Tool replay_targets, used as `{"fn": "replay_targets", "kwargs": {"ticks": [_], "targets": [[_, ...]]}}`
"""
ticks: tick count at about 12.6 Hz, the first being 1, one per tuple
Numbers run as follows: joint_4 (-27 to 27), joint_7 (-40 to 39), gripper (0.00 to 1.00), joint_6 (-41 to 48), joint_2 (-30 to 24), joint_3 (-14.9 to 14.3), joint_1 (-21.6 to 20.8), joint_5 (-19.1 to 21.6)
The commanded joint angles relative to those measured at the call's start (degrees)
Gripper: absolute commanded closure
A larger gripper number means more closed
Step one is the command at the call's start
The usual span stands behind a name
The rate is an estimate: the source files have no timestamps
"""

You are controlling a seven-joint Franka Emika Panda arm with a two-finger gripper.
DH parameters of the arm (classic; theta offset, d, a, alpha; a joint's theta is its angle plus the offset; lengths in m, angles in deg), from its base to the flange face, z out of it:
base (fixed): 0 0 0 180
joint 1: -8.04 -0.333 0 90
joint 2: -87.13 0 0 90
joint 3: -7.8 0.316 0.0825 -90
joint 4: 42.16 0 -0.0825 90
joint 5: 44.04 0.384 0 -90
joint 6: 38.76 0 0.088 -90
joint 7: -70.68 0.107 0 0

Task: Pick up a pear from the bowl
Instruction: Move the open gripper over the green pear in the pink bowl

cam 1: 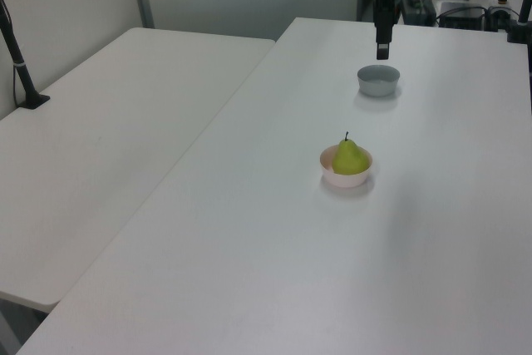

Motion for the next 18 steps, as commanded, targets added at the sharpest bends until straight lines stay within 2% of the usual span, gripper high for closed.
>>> {"fn": "replay_targets", "kwargs": {"ticks": [1, 3, 5, 8, 11, 18], "targets": [[-0.08, 0.16, 0.00, 0.22, 3.27, 0.64, -0.35, 1.16], [1.93, 0.16, 0.00, -2.76, 4.07, 0.64, -1.05, 1.16], [6.40, 0.16, 0.00, -7.41, 4.16, 0.56, -1.06, 1.08], [9.59, 0.25, 0.00, -12.87, 7.75, 0.56, -1.14, 0.46], [10.21, 0.25, 0.00, -17.70, 10.92, 0.47, -1.06, 0.20], [10.21, 0.25, 0.00, -21.40, 15.23, 0.38, -1.23, -2.35]]}}
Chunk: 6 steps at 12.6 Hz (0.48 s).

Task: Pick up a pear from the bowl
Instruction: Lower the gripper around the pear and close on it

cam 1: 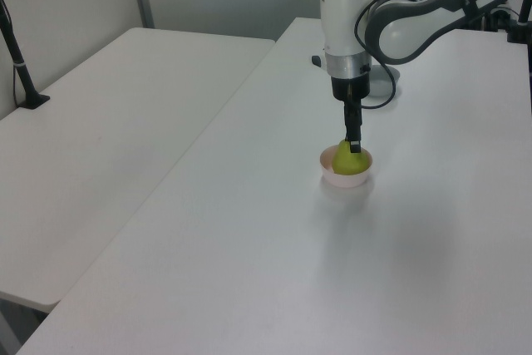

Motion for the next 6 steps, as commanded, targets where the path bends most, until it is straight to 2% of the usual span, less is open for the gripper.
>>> {"fn": "replay_targets", "kwargs": {"ticks": [1, 5, 6], "targets": [[1.08, 0.34, 0.00, -3.58, 0.96, -0.51, -0.66, -1.57], [1.08, 1.82, 0.02, -4.46, 2.46, -0.60, -0.75, -2.88], [1.08, 2.96, 0.04, -4.55, 3.07, -0.51, -0.83, -4.63]]}}
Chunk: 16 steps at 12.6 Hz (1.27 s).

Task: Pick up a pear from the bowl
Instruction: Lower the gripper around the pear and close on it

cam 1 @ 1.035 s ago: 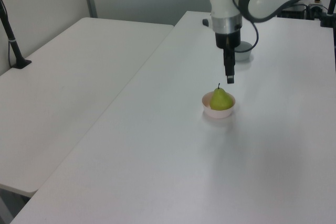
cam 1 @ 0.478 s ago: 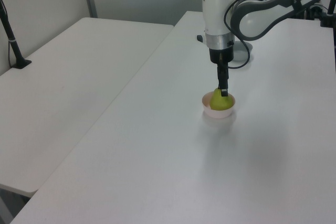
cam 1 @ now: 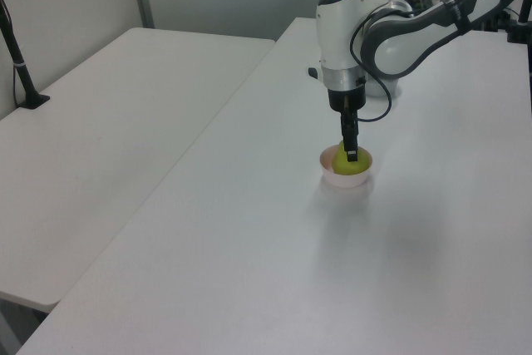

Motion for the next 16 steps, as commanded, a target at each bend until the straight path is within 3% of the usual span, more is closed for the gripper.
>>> {"fn": "replay_targets", "kwargs": {"ticks": [1, 5, 7, 10, 13, 16], "targets": [[1.07, 3.55, 0.08, -2.28, 0.84, -0.50, -1.18, -3.60], [1.07, 3.65, 0.11, -2.71, 1.28, -0.59, -1.62, -3.70], [1.07, 3.65, 0.20, -2.98, 1.28, -0.50, -1.80, -3.70], [1.07, 3.65, 0.41, -3.07, 1.72, -0.50, -1.89, -3.78], [1.07, 3.65, 0.72, -2.98, 1.72, -0.50, -1.89, -3.78], [0.98, 3.56, 0.82, -2.46, 1.46, -0.50, -1.89, -3.78]]}}
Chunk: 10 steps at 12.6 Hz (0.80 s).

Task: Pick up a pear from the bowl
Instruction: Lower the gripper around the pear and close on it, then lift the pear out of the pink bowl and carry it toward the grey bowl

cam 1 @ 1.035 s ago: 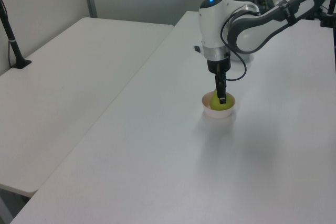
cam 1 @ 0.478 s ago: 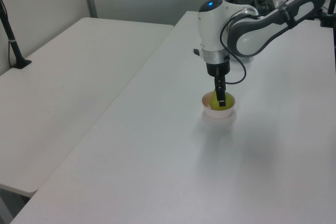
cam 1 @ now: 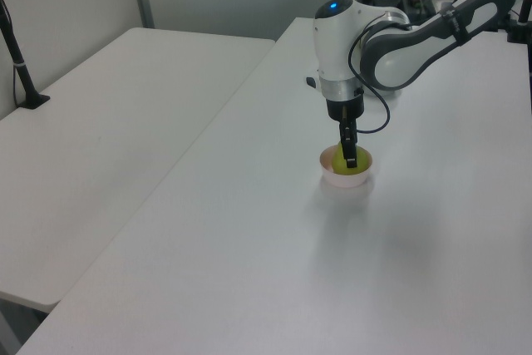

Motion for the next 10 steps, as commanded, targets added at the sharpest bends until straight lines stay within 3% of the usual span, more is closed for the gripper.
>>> {"fn": "replay_targets", "kwargs": {"ticks": [1, 10], "targets": [[0.99, 1.30, 0.83, -1.25, -0.53, -0.50, -0.72, -0.96], [0.46, 1.65, 0.85, 2.97, -4.13, -0.42, -0.45, -0.17]]}}
